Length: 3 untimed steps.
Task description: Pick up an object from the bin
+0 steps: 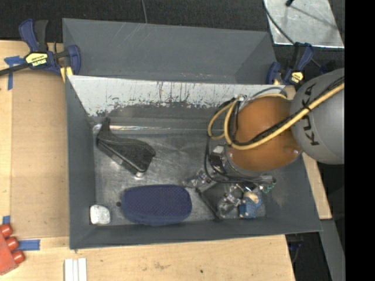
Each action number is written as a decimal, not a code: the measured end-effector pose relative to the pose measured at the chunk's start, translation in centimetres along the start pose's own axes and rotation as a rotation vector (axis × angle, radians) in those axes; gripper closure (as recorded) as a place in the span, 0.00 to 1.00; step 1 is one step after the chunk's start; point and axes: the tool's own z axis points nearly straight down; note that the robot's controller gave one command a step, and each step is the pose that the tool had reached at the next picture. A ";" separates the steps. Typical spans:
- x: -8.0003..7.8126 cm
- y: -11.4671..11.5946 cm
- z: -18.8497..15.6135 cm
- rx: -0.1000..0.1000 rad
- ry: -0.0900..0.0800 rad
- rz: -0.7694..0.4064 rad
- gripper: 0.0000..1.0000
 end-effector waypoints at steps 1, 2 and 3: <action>-7.7 4.8 -2.4 0.003 -0.009 0.030 0.00; -6.0 5.7 2.5 0.012 -0.013 0.010 0.00; -6.1 5.6 2.2 0.014 -0.014 0.011 1.00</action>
Offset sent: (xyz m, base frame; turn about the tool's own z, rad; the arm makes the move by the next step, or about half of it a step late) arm 0.0187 0.0827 0.0225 0.0361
